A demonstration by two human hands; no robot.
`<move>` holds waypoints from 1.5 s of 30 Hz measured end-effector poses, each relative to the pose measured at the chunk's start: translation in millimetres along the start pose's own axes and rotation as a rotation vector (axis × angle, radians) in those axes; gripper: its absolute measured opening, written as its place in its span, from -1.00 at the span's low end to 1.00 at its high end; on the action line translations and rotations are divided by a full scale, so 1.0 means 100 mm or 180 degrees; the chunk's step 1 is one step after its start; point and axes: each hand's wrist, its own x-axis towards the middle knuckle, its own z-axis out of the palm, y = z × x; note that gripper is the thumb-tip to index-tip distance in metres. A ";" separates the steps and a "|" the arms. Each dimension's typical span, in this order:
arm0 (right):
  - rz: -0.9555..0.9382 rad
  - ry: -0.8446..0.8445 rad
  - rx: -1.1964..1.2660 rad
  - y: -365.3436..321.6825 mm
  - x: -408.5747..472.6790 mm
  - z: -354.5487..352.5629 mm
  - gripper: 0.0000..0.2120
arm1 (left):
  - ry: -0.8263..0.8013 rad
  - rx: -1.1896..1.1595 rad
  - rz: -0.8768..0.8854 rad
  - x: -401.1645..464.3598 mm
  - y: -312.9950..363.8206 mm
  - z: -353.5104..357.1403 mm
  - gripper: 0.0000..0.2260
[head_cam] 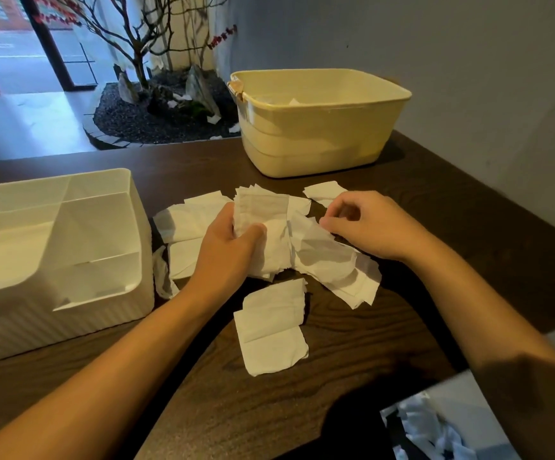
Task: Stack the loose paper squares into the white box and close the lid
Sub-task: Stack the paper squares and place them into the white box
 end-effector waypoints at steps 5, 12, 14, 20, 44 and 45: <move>0.0289 -0.0316 0.0029 -0.14 -0.12 -0.01 -0.50 | 0.0008 0.0049 0.0039 0.00 0.01 0.00 -0.69; 0.0127 -0.0430 0.0386 -0.30 -0.18 0.11 -0.60 | 0.0090 -0.0086 0.0060 0.00 0.02 0.00 -0.74; 0.0449 -0.0217 0.1151 -0.26 -0.13 0.09 -0.74 | 0.0119 -0.0122 0.0065 0.00 0.03 -0.01 -0.73; 0.0411 -0.0314 0.0038 -0.15 0.01 0.15 -0.42 | 0.0309 -0.0168 0.0047 0.01 0.03 0.00 -0.75; -0.0039 0.0164 0.1111 0.03 -0.02 0.12 -0.62 | 0.0407 -0.0203 -0.0001 0.01 0.02 0.01 -0.73; -0.0128 0.0113 0.1053 0.03 -0.02 0.15 -0.58 | 0.0407 -0.0182 -0.0003 0.01 0.02 0.01 -0.73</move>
